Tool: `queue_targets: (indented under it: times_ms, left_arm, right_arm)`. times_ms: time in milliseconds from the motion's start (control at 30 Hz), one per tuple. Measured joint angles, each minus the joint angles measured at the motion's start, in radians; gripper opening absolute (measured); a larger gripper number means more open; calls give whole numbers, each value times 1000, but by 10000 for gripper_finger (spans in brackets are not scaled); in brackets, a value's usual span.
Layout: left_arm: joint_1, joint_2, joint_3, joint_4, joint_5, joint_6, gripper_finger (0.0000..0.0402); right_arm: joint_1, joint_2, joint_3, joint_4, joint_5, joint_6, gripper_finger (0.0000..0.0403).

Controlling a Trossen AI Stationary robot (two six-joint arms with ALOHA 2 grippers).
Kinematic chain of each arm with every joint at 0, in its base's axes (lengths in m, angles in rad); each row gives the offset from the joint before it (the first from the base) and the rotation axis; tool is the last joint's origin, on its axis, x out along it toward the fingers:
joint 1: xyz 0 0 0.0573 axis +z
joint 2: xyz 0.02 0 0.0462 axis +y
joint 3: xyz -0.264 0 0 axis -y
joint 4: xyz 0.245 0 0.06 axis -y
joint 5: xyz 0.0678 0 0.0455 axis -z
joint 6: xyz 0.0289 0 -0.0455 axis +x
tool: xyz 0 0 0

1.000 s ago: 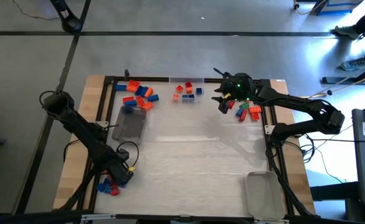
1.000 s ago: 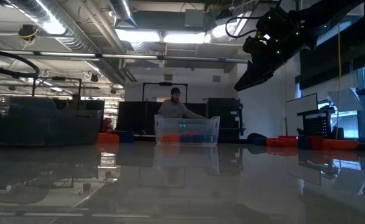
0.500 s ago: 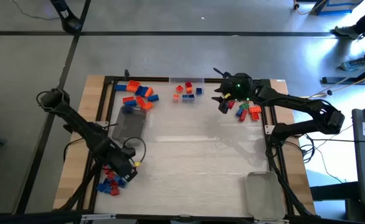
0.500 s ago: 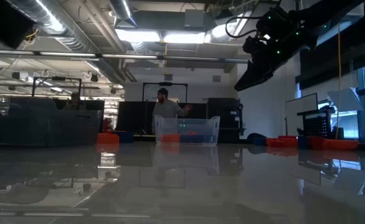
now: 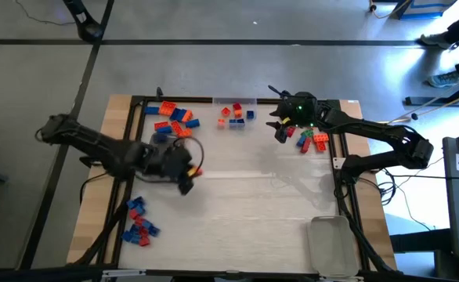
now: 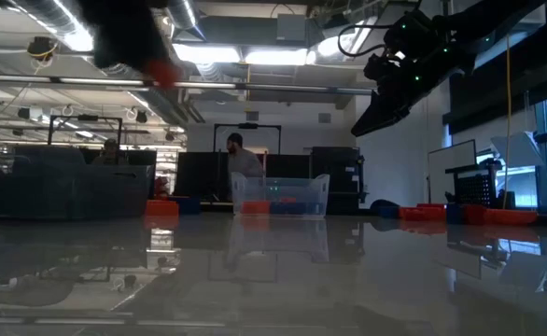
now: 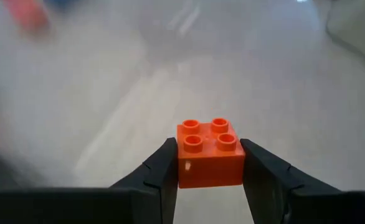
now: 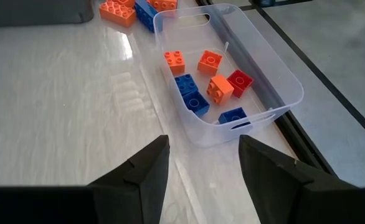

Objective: Sort blocks by size
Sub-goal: Put the orange 4 stud game piece into the transparent bin

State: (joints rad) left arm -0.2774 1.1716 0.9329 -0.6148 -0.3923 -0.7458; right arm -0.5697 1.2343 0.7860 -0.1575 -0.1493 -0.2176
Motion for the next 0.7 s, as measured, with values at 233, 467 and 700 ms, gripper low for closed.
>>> queue_targets:
  times_ms: [233, 467, 700]
  left_arm:
    - [270, 68, 0, 288, -4, 390, 128]
    - [473, 204, -9, 568, -4, 644, 129]
    - [609, 406, -11, 803, 0, 748, 129]
  right_arm:
    - [0, 0, 0, 2, 0, 1, 193]
    - [0, 0, 0, 7, 0, 2, 193]
    - [0, 0, 0, 13, 0, 2, 193]
